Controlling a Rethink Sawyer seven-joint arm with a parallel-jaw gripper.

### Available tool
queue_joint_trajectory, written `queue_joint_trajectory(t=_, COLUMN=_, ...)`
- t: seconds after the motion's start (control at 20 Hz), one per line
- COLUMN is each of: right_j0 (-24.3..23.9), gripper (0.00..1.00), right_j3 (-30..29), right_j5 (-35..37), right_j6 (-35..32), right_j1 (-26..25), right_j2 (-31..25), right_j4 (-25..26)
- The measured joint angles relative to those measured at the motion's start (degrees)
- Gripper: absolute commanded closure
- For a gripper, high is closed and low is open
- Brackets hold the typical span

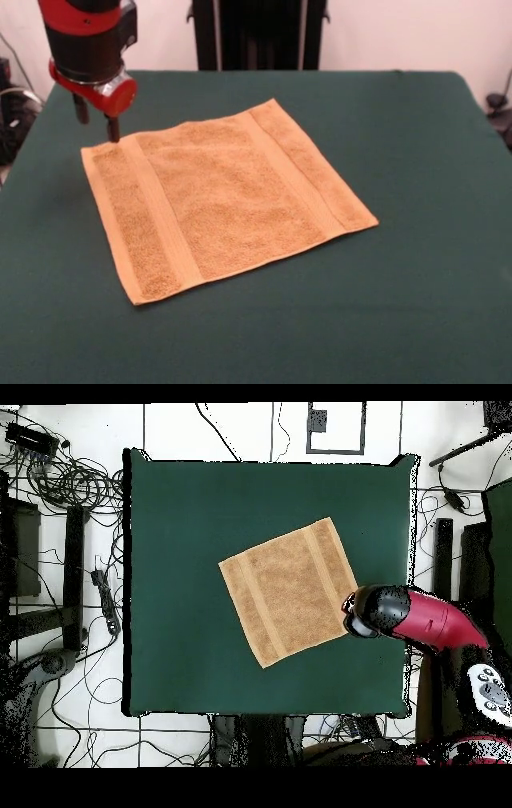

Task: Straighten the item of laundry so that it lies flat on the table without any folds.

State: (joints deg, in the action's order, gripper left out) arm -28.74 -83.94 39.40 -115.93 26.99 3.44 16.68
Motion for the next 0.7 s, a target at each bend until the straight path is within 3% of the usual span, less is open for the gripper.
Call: queue_joint_trajectory(t=0.7, right_j0=-0.36, gripper=0.0, right_j3=-2.42, right_j5=-7.47, right_j6=0.0, right_j1=0.75, right_j2=0.01, right_j4=0.55)
